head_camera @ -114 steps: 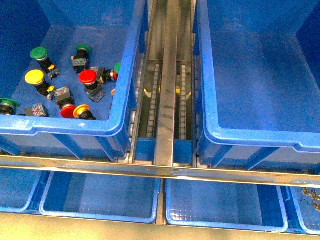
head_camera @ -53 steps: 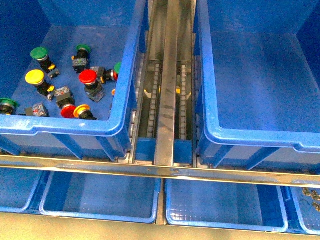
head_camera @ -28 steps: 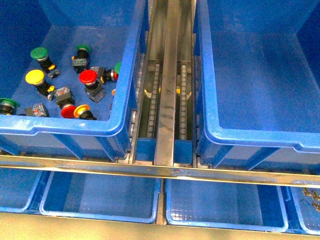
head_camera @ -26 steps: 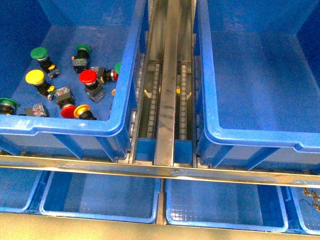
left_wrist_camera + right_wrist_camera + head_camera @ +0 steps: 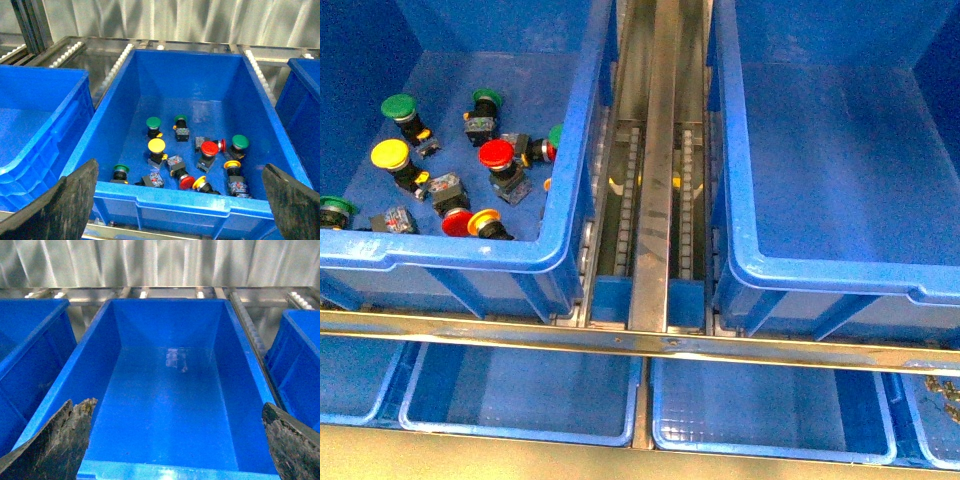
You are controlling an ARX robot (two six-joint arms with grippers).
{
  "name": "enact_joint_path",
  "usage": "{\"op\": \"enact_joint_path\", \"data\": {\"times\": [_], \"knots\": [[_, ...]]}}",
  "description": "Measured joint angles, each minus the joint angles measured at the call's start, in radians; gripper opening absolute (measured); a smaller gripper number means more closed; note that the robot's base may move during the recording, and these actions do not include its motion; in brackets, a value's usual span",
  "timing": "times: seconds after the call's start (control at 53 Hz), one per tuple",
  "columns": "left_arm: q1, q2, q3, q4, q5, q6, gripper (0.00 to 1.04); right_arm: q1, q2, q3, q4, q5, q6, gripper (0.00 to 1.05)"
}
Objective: Pick red and yellow buttons and place in box
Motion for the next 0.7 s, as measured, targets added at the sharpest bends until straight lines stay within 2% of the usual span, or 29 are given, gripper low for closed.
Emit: {"op": "enact_joint_path", "data": {"times": [0.076, 0.113, 0.208, 0.283, 0.415, 0.529, 0.698], "knots": [[0.011, 0.228, 0.142, -0.262, 0.178, -0.1, 0.97, 0.0, 0.0, 0.0, 0.0, 0.0, 0.0, 0.99], [0.003, 0.318, 0.18, -0.275, 0.21, -0.121, 0.97, 0.0, 0.0, 0.0, 0.0, 0.0, 0.0, 0.99], [-0.002, 0.545, 0.287, -0.199, 0.25, -0.119, 0.97, 0.0, 0.0, 0.0, 0.0, 0.0, 0.0, 0.99], [0.012, 0.711, 0.383, -0.117, 0.28, -0.056, 0.97, 0.0, 0.0, 0.0, 0.0, 0.0, 0.0, 0.99], [0.044, 0.929, 0.519, -0.059, 0.327, 0.071, 0.97, 0.0, 0.0, 0.0, 0.0, 0.0, 0.0, 0.99], [0.058, 1.101, 0.619, -0.034, 0.33, 0.192, 0.97, 0.0, 0.0, 0.0, 0.0, 0.0, 0.0, 0.99], [0.057, 1.314, 0.723, 0.037, 0.274, 0.36, 0.97, 0.0, 0.0, 0.0, 0.0, 0.0, 0.0, 0.99]]}}
